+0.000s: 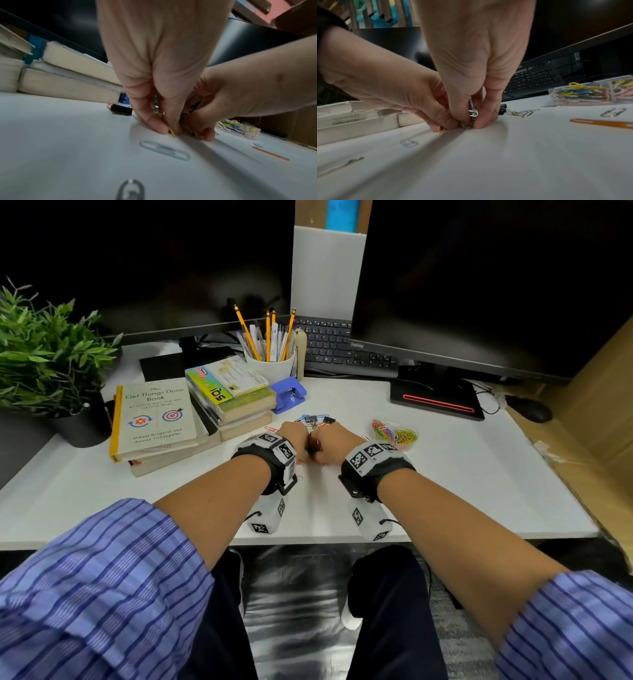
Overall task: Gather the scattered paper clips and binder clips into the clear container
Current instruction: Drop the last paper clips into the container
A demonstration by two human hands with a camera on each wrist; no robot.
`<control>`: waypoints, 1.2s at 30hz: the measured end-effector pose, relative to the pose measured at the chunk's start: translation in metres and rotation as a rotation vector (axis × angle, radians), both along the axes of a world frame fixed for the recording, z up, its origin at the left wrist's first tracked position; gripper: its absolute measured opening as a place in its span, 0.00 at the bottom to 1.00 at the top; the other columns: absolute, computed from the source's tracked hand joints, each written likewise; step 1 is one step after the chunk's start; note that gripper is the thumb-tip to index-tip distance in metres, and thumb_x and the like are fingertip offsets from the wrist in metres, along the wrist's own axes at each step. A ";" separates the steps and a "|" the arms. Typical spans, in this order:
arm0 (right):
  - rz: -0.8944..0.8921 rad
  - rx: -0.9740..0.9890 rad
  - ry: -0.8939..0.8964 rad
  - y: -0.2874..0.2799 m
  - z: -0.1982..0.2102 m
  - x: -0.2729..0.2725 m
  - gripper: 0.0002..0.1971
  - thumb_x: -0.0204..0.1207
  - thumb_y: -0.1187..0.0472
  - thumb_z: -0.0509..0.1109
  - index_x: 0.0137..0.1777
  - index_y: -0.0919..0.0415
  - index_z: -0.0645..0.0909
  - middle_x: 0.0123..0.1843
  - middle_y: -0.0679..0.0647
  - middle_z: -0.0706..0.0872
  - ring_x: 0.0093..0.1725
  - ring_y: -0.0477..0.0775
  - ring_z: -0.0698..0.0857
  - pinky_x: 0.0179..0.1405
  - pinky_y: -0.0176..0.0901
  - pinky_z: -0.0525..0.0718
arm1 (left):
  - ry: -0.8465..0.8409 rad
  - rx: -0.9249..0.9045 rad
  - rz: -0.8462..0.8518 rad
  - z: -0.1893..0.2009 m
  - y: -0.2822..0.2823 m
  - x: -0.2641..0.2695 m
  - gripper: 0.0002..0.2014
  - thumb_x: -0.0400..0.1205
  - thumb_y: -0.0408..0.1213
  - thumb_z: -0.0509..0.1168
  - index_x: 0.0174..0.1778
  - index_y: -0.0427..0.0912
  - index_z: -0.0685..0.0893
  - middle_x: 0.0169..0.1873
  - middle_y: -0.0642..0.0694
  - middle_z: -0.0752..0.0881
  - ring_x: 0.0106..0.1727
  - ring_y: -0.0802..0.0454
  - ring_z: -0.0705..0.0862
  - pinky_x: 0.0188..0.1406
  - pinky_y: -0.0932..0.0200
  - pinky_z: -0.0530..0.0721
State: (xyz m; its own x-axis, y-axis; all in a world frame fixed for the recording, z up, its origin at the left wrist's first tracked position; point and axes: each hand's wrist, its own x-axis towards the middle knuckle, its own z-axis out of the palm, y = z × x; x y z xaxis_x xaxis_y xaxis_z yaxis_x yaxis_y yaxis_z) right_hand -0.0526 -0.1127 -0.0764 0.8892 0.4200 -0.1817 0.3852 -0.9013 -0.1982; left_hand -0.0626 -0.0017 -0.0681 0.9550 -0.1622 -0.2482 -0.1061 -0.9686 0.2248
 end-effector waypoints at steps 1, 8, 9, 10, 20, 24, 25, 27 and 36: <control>-0.005 0.005 -0.009 0.001 -0.002 0.000 0.12 0.74 0.65 0.68 0.57 0.66 0.85 0.53 0.63 0.88 0.54 0.62 0.86 0.53 0.47 0.85 | -0.011 -0.007 0.002 -0.002 0.000 0.000 0.09 0.75 0.32 0.69 0.49 0.32 0.87 0.50 0.34 0.88 0.53 0.39 0.86 0.52 0.52 0.83; 0.013 0.043 -0.075 -0.006 -0.009 -0.002 0.11 0.74 0.66 0.68 0.55 0.65 0.85 0.54 0.62 0.85 0.53 0.62 0.84 0.43 0.42 0.76 | -0.046 -0.066 0.017 -0.011 0.005 0.004 0.05 0.75 0.33 0.70 0.35 0.41 0.80 0.33 0.46 0.78 0.43 0.48 0.77 0.26 0.64 0.66; 0.013 0.055 -0.085 -0.008 -0.008 -0.002 0.11 0.74 0.65 0.68 0.55 0.66 0.85 0.53 0.62 0.86 0.53 0.61 0.84 0.43 0.41 0.73 | -0.060 -0.100 0.001 -0.010 0.005 0.004 0.03 0.75 0.33 0.70 0.40 0.38 0.83 0.36 0.45 0.79 0.44 0.47 0.77 0.27 0.66 0.66; 0.003 0.080 -0.092 -0.010 -0.007 -0.001 0.10 0.75 0.65 0.68 0.54 0.66 0.85 0.53 0.62 0.87 0.54 0.61 0.84 0.42 0.39 0.71 | -0.063 -0.107 -0.003 -0.009 0.005 0.006 0.07 0.75 0.33 0.70 0.47 0.34 0.85 0.40 0.42 0.80 0.46 0.46 0.78 0.29 0.65 0.69; -0.256 0.512 0.117 -0.055 0.017 0.017 0.03 0.73 0.61 0.75 0.41 0.60 0.86 0.38 0.55 0.87 0.42 0.51 0.85 0.41 0.36 0.81 | -0.082 -0.495 0.061 0.007 -0.015 0.019 0.10 0.76 0.26 0.70 0.34 0.41 0.78 0.29 0.49 0.77 0.32 0.51 0.78 0.28 0.77 0.78; -0.351 0.610 0.165 -0.084 0.040 0.029 0.03 0.75 0.66 0.71 0.43 0.63 0.87 0.42 0.59 0.89 0.38 0.49 0.87 0.39 0.30 0.87 | -0.083 -0.540 0.051 0.022 -0.048 0.030 0.03 0.74 0.25 0.72 0.42 0.31 0.87 0.34 0.42 0.83 0.37 0.54 0.83 0.34 0.64 0.83; -0.368 0.581 0.173 -0.092 0.046 0.032 0.05 0.75 0.66 0.71 0.47 0.66 0.87 0.44 0.60 0.89 0.40 0.49 0.87 0.43 0.32 0.88 | -0.082 -0.556 0.055 0.024 -0.058 0.035 0.08 0.73 0.25 0.72 0.46 0.29 0.88 0.40 0.38 0.86 0.41 0.51 0.83 0.41 0.61 0.85; -0.407 0.540 0.187 -0.110 0.054 0.042 0.09 0.75 0.66 0.71 0.52 0.69 0.87 0.48 0.62 0.90 0.46 0.53 0.88 0.56 0.42 0.87 | -0.059 -0.597 0.067 0.030 -0.080 0.043 0.11 0.72 0.26 0.74 0.50 0.31 0.89 0.47 0.36 0.88 0.46 0.47 0.83 0.56 0.51 0.87; -0.563 0.598 0.251 -0.146 0.035 0.070 0.14 0.75 0.72 0.71 0.60 0.76 0.82 0.39 0.56 0.85 0.22 0.38 0.85 0.25 0.27 0.82 | 0.044 -0.467 0.027 0.023 -0.124 0.071 0.13 0.74 0.29 0.71 0.54 0.32 0.89 0.54 0.35 0.90 0.54 0.41 0.88 0.62 0.47 0.86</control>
State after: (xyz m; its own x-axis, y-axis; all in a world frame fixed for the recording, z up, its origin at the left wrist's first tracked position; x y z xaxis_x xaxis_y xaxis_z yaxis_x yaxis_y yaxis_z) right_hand 0.0176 -0.2586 -0.0410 0.9571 0.0162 -0.2893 -0.2066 -0.6619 -0.7206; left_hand 0.0080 -0.1259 -0.0452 0.9506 -0.2415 -0.1952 -0.0628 -0.7651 0.6408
